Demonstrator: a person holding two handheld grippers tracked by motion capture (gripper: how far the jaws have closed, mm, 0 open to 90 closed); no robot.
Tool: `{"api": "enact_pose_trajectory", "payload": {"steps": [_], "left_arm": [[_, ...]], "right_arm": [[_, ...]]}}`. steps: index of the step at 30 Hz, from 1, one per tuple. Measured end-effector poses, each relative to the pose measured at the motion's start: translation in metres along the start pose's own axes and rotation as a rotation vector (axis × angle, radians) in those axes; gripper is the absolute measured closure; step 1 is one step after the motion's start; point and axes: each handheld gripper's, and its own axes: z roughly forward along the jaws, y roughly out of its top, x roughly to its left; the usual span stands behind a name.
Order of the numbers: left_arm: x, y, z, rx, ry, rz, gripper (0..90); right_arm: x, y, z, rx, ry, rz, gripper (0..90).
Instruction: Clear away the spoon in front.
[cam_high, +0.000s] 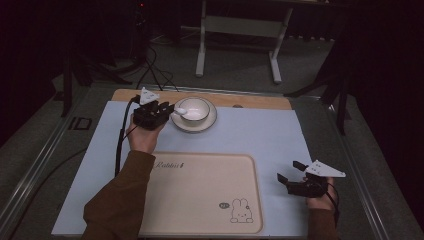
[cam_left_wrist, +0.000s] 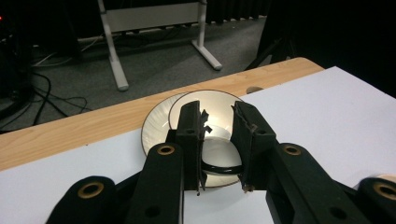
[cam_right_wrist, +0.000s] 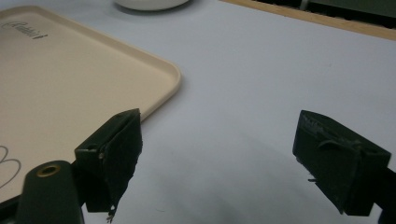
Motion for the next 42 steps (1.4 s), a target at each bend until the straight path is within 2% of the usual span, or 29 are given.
{"api": "enact_pose_trajectory", "payload": {"steps": [10, 13, 25, 30, 35, 42], "left_arm": [[0.008, -0.002, -0.017, -0.006, 0.017, -0.014, 73.5], [0.009, -0.007, -0.023, -0.013, 0.015, -0.025, 73.5], [0.014, -0.024, -0.046, -0.008, 0.054, -0.022, 73.6], [0.019, -0.031, -0.054, -0.015, 0.048, -0.044, 73.5], [0.024, -0.038, -0.062, -0.011, 0.063, -0.057, 73.6], [0.027, -0.049, -0.071, -0.002, 0.093, -0.053, 73.5]], "right_arm": [[0.0, 0.0, 0.0, 0.0, 0.0, 0.0, 15.5], [0.0, 0.0, 0.0, -0.001, -0.002, 0.001, 15.5], [0.0, 0.0, 0.0, 0.0, -0.002, 0.002, 15.5], [0.0, 0.0, 0.0, -0.001, -0.002, 0.002, 15.5], [0.0, 0.0, 0.0, 0.0, -0.002, 0.003, 15.5], [0.001, 0.0, 0.0, 0.0, -0.001, 0.003, 15.5]]}}
